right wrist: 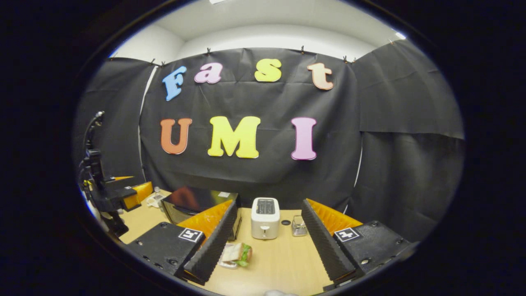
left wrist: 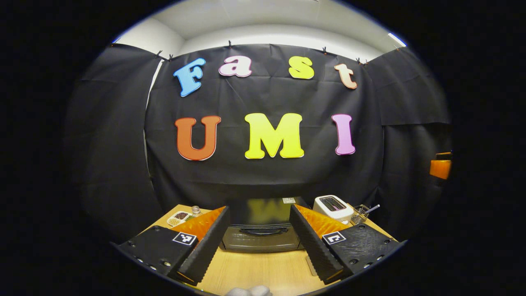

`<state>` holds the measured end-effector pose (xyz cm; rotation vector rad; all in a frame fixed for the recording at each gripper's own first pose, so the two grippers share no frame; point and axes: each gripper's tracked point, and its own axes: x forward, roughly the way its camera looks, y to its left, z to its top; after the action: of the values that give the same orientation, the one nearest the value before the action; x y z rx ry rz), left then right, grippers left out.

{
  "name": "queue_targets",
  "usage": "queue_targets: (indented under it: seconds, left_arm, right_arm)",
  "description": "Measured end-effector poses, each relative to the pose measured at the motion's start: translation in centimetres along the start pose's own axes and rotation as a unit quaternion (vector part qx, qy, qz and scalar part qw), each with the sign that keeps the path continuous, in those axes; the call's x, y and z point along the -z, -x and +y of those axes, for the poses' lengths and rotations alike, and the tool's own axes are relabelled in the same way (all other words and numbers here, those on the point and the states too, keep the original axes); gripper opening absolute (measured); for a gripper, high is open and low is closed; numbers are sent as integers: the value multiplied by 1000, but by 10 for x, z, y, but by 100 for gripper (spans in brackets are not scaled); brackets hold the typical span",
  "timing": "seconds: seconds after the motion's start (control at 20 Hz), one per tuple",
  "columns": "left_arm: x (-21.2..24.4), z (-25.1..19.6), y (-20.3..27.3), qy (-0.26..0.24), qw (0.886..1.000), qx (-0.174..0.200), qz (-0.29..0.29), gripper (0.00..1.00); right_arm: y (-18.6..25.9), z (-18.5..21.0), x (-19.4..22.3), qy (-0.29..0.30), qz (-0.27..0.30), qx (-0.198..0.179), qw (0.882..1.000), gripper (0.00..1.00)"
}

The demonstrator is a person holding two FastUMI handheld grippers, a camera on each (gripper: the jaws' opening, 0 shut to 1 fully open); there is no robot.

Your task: Open the electric oven with the left hand, put the food in, and close the electric oven.

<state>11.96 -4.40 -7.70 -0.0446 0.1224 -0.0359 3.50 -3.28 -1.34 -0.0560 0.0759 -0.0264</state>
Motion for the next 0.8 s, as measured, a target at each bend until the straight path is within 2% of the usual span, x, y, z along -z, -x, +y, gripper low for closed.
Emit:
queue_targets:
  seconds: [0.05, 0.1, 0.15, 0.45, 0.7, 0.75, 0.8]
  left_arm:
    - [8, -3, -15, 1, 1000, 2, 7, 95]
    - [16, -6, -30, -1, 1000, 2, 13, 95]
    - [26, -7, -45, -5, 1000, 1, 22, 95]
    - [93, -12, -126, -11, 996, 0, 92, 95]
    - [138, -18, -156, -8, 991, -2, 136, 96]
    - [153, -18, -156, -8, 987, -3, 160, 89]
    - [145, -18, -156, -18, 990, -5, 139, 96]
  right_arm:
    - [2, -4, 0, 1, 2, 6, 1000, 100]
    - [3, -10, 2, 1, 4, 14, 1000, 100]
    - [5, -13, 5, 1, 10, 19, 1000, 92]
    - [19, -36, 26, -9, 44, 58, 997, 92]
    - [33, -52, 50, -31, 69, 85, 993, 92]
    - [36, -55, 54, -30, 73, 89, 993, 100]
    - [39, -57, 56, -27, 76, 94, 992, 100]
